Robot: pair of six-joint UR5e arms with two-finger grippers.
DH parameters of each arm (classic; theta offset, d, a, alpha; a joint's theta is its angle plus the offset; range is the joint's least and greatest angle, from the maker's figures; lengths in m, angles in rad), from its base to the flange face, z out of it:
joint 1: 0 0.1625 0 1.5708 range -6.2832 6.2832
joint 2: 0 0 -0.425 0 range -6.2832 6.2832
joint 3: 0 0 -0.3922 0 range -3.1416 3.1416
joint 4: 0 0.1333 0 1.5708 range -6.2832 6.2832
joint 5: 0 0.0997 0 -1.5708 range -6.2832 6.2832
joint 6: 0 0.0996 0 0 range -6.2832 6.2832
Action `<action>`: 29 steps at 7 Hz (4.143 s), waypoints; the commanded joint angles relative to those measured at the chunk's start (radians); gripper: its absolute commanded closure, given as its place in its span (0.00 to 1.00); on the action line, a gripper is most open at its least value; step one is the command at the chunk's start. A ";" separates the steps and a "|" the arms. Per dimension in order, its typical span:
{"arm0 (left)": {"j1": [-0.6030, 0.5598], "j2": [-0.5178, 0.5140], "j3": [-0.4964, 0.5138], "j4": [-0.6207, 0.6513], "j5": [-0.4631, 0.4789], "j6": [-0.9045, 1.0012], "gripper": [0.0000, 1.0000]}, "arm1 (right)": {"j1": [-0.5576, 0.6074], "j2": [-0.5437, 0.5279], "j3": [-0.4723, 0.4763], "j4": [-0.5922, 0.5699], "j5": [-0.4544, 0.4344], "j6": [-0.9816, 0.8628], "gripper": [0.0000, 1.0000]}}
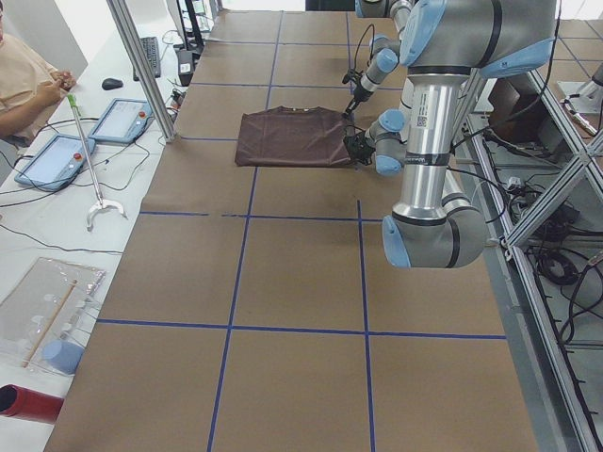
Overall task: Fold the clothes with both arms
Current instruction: 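Grip the shirt's near edge with both grippers and fold it away from the robot, then lay the folded edge down on the far side and open both grippers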
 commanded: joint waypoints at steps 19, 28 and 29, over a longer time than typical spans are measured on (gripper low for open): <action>-0.461 -0.272 0.259 0.244 -0.216 0.428 1.00 | 0.397 0.331 -0.376 0.129 0.221 -0.305 1.00; -0.560 -0.292 0.267 0.212 -0.343 0.708 0.00 | 0.484 0.389 -0.399 0.126 0.357 -0.492 0.00; -0.583 -0.284 0.259 0.212 -0.388 0.761 0.00 | 0.483 0.400 -0.401 0.124 0.363 -0.492 0.00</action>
